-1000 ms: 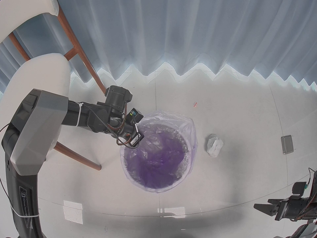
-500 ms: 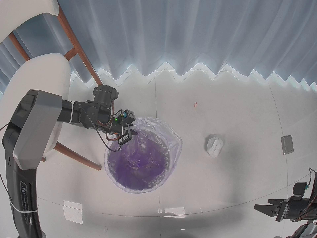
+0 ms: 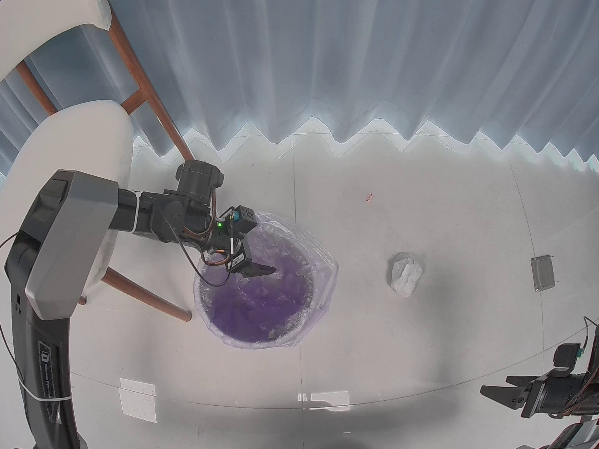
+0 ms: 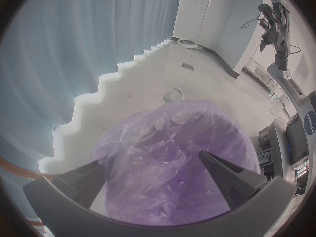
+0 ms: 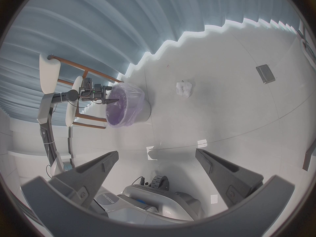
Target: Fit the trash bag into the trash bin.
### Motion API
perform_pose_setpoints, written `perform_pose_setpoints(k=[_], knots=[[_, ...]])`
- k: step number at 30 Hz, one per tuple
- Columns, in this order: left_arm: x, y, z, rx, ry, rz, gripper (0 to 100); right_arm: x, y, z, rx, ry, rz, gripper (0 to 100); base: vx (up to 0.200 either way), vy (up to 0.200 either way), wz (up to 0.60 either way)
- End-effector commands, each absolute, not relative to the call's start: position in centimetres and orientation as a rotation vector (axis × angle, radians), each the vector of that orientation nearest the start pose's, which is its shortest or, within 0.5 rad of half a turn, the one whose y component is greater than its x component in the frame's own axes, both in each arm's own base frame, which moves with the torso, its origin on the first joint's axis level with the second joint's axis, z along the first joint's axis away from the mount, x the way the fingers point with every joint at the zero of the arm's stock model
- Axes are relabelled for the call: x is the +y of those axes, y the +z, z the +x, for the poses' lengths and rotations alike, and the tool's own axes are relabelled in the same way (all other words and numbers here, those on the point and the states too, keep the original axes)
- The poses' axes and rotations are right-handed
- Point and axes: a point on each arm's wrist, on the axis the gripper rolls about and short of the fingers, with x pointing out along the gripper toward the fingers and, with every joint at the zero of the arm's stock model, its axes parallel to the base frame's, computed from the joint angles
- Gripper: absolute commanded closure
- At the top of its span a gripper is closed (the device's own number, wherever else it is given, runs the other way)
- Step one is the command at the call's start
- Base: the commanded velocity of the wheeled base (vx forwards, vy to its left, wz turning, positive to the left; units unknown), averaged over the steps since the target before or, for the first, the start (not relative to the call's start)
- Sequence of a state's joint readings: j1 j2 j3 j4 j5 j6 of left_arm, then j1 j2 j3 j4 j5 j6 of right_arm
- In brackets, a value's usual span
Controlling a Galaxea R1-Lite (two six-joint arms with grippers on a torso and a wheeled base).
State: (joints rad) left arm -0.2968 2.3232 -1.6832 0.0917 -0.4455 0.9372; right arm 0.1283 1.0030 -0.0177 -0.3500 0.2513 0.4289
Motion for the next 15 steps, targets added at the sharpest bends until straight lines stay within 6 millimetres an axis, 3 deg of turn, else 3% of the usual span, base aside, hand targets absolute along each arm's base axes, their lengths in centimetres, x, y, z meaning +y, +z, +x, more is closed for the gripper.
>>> perform_pose_setpoints(k=[1, 10, 15], knots=[[-14.0, 13.7, 43.3, 0.294, -0.985, 0.797, 0, 1.6, 8.4, 7.6, 0.727, 0.22, 0.449, 0, 0.0, 0.0, 0.0], [-12.0, 17.2, 42.8, 0.227, -0.918, 0.815, 0, 1.6, 8.4, 7.6, 0.73, 0.22, 0.448, 0, 0.0, 0.0, 0.0], [-11.1, 19.5, 40.9, 0.167, -0.854, 0.829, 0, 1.6, 8.2, 7.6, 0.756, 0.216, 0.449, 0, 0.0, 0.0, 0.0]])
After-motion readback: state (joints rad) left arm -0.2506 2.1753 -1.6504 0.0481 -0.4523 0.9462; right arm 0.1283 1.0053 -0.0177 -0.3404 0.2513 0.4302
